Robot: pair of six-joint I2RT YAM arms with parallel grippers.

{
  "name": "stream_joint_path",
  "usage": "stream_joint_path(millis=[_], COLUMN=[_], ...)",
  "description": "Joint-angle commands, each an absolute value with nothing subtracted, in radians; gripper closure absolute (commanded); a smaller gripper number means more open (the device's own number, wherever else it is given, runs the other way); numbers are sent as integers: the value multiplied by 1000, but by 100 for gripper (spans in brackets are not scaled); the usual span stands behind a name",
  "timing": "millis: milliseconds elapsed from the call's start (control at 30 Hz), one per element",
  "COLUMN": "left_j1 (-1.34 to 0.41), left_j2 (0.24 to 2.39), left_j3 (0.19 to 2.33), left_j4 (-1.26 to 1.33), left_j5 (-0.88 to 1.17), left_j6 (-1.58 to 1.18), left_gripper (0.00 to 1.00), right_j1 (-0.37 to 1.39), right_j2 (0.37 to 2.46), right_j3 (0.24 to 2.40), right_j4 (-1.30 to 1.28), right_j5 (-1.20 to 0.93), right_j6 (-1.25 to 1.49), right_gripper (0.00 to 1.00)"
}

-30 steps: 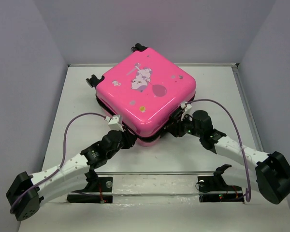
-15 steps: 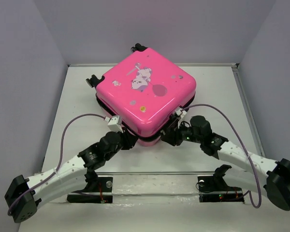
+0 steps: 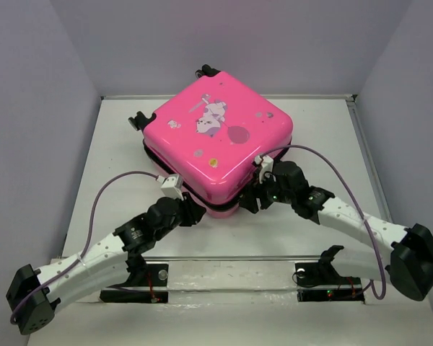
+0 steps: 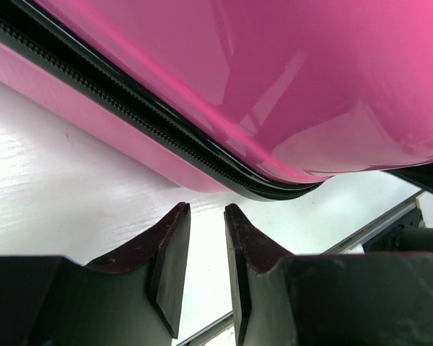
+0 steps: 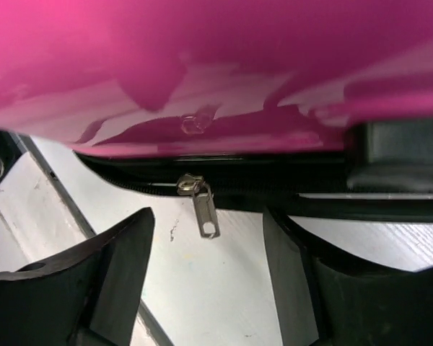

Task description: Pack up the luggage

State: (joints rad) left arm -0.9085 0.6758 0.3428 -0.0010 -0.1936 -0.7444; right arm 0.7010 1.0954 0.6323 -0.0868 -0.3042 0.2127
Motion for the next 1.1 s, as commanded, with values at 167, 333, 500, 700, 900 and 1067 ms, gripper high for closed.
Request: stream_joint_path(millis=[167, 333, 500, 700, 900, 1067], left_j1=[-913, -913, -913, -911, -911, -911], left_j2=[729, 793, 836, 893, 1023, 1112], left_j3=[374, 388, 411, 456, 575, 669], left_j4=[64, 121, 155, 209, 268, 291], left_j5=[-169, -167, -182, -213, -233, -216], left_j6=[-709, -700, -689, -675, -647, -627], left_gripper=[62, 62, 62, 62, 62, 62], right_j1=[703, 703, 703, 810, 1162, 1282], right_j2=[1221, 1235, 1206, 1124, 1219, 1322], right_j3=[739, 707, 647, 552, 612, 707], right_j4=[-61, -11, 89, 104, 37, 61], right_j5=[-330, -339, -368, -327, -71, 90], right_j6=[152, 172, 232, 282, 359, 416], right_gripper=[53, 80, 93, 93, 93, 93])
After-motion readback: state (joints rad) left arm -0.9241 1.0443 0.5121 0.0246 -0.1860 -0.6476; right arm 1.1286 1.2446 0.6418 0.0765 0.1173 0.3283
